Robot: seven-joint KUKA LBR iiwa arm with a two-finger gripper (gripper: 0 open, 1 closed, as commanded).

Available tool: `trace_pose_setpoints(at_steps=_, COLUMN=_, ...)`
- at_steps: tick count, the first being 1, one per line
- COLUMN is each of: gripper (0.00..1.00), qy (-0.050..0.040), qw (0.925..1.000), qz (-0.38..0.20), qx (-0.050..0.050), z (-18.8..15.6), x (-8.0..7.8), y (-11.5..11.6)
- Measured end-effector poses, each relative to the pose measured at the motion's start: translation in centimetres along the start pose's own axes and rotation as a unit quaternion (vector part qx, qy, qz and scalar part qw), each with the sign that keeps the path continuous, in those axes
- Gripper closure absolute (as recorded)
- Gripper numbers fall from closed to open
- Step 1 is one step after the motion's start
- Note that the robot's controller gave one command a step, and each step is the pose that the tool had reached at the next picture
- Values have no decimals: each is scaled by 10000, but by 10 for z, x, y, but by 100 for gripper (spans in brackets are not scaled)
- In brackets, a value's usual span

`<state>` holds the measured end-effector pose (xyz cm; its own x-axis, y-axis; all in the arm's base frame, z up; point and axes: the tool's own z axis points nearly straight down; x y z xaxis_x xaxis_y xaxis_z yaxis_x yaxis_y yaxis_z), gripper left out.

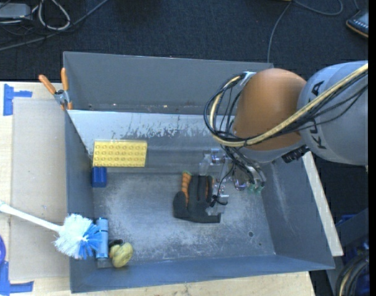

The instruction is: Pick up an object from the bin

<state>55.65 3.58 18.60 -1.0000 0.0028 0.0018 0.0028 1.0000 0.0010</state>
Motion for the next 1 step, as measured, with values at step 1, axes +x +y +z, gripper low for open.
trace_pose_setpoints(at_steps=1, gripper=0, qy=0, qw=10000, qz=-73, qx=-1, z=44, x=-2, y=12)
